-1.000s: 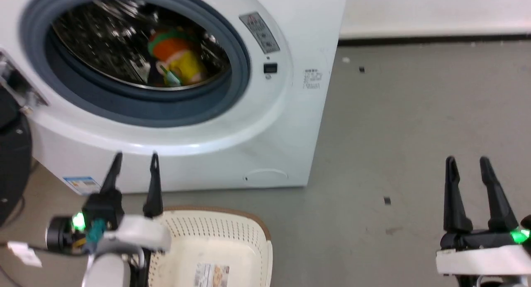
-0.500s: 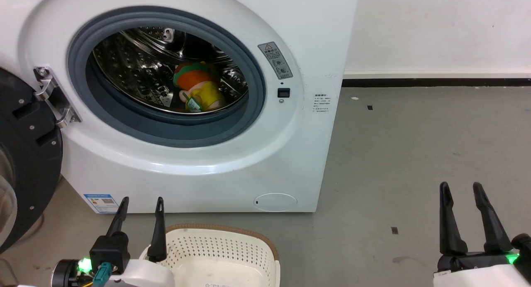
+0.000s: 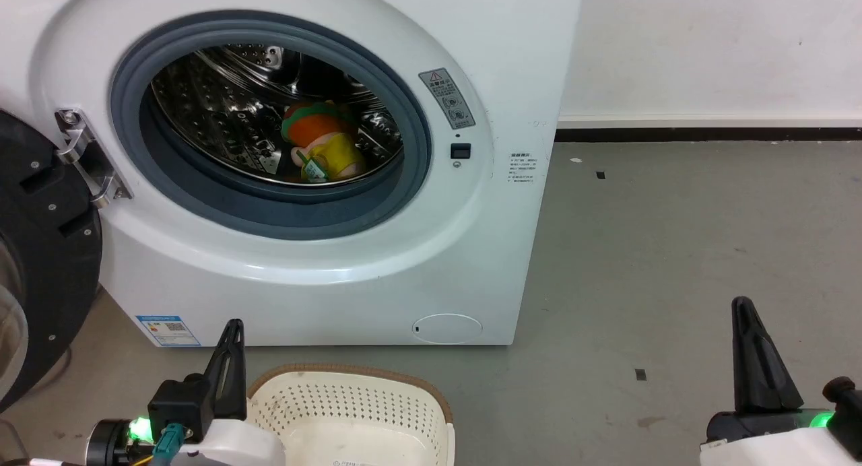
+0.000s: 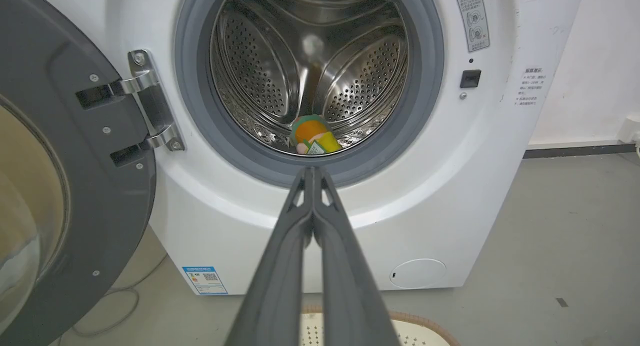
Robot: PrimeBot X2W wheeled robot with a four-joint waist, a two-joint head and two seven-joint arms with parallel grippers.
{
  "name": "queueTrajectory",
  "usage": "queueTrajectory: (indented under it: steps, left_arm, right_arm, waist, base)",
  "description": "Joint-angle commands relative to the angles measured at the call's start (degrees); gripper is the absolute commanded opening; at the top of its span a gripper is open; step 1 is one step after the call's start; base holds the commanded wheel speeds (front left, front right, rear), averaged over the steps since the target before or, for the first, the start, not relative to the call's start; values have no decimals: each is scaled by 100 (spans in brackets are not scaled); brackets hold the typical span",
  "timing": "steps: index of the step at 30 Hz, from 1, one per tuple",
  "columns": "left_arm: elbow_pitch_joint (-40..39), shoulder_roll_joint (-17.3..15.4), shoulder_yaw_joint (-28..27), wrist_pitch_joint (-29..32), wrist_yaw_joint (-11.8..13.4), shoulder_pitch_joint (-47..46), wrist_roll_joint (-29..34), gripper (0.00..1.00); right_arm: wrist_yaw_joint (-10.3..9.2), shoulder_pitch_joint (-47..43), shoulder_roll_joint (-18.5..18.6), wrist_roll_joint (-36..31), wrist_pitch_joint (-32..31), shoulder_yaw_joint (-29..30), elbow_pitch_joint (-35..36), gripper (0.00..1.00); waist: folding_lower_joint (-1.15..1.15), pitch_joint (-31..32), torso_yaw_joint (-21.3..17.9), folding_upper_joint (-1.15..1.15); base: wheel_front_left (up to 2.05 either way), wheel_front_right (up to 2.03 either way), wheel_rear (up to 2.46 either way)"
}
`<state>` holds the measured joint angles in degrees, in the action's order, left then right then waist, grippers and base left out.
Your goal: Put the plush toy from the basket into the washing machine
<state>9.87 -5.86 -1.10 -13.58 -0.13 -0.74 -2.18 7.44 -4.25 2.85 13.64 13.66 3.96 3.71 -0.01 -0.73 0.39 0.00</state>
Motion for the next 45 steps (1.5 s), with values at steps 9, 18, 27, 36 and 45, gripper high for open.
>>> queueTrajectory:
  steps: [9,18,27,36,45]
  left_arm:
    - [-116,45,6,123,2,12,32,0]
    - [-190,66,15,228,3,17,48,0]
    - [-264,88,24,333,4,22,64,0]
    - [-338,110,33,438,5,28,80,0]
    - [-413,131,42,544,6,33,96,0]
  right_arm:
    - [1,65,0,-171,-123,-40,-52,0]
    - [1,95,1,-272,-229,-70,-80,0]
    - [1,126,1,-374,-335,-100,-107,0]
    - [2,157,1,-476,-441,-131,-134,0]
    - [2,187,1,-578,-547,-161,-161,0]
  waist:
    - [1,6,-3,0]
    - [1,12,-6,0]
    - [1,18,-9,0]
    - [1,23,-12,0]
    - [1,29,-15,0]
  base:
    - [0,0,0]
    - [0,0,0]
    - [0,0,0]
    - [0,0,0]
    - [0,0,0]
